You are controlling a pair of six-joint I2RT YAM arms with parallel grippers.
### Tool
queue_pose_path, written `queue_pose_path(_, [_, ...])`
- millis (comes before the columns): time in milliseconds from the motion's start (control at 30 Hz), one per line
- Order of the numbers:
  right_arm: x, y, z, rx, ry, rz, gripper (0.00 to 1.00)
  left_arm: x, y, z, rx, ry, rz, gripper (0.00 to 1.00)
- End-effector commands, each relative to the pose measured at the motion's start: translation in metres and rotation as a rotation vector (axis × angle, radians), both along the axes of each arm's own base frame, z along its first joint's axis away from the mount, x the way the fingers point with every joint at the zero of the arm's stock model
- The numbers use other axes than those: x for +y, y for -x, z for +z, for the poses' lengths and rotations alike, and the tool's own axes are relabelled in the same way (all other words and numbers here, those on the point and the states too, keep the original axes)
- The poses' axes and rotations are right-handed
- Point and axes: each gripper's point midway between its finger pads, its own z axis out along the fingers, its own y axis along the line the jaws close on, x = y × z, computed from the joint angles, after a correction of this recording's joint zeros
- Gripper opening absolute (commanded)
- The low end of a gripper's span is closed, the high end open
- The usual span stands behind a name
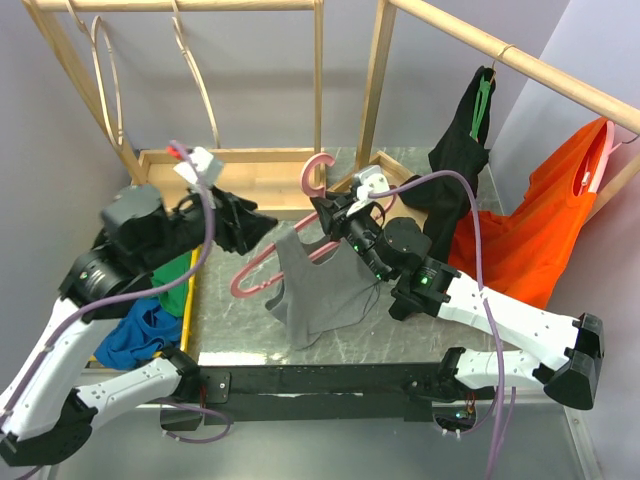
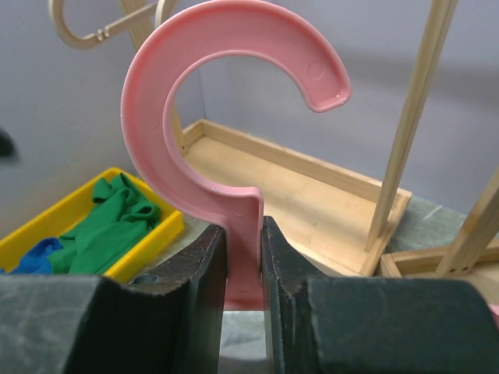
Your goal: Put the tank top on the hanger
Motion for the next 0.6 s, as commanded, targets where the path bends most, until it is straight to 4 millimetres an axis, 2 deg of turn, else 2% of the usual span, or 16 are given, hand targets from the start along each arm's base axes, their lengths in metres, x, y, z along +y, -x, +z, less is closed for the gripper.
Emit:
queue_pose_path(0, [-0.007,0.008,0.042,-0.07,-0.133,0.013,0.0,-0.011,0.013,-0.039,0.096,-0.097,-0.112,0.63])
queue_pose_path(300, [0.003,0.007,0.04,-0.044,-0.147,0.039,0.0,-0.021,0.016,-0.076,0.184,-0.172,-0.183,0.61])
queue_pose_path(567, [0.006,0.003,0.04,-0.036,-0.135,0.028,0.0,-0.024,0.011,-0.088,0.207,-0.196,-0.182,0.51])
